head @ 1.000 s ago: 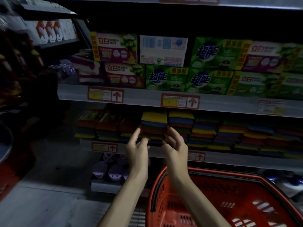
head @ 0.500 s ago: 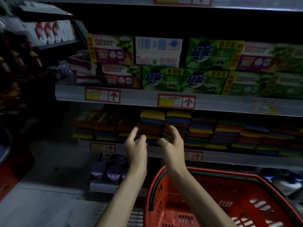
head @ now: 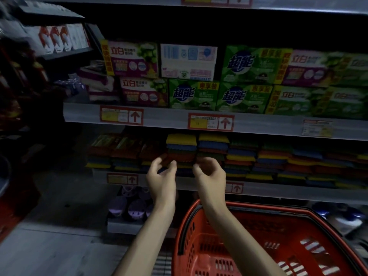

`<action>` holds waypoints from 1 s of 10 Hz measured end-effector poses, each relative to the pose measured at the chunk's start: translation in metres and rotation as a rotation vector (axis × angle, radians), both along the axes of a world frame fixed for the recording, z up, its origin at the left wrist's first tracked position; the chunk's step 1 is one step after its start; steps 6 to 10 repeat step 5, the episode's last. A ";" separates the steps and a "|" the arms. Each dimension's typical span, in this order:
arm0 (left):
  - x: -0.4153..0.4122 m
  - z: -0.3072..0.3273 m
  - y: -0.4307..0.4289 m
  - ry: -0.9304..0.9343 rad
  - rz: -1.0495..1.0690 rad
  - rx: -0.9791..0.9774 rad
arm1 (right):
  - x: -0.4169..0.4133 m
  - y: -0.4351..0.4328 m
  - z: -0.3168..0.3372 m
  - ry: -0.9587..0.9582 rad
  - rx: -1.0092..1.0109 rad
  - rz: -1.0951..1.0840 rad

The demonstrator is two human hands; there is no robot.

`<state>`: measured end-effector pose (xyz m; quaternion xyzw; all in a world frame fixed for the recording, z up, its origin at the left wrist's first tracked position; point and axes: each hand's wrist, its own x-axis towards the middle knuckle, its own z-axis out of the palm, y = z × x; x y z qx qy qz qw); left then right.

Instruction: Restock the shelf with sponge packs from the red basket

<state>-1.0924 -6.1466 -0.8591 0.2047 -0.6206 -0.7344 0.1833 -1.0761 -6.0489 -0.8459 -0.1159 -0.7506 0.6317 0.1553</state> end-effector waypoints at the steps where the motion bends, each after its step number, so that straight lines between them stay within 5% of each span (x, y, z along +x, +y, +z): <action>1: -0.003 -0.004 0.001 0.002 0.019 -0.012 | -0.007 -0.009 -0.004 -0.049 -0.007 -0.080; 10: -0.006 -0.002 0.000 -0.044 0.047 0.010 | -0.030 -0.024 -0.011 -0.202 -0.095 -0.230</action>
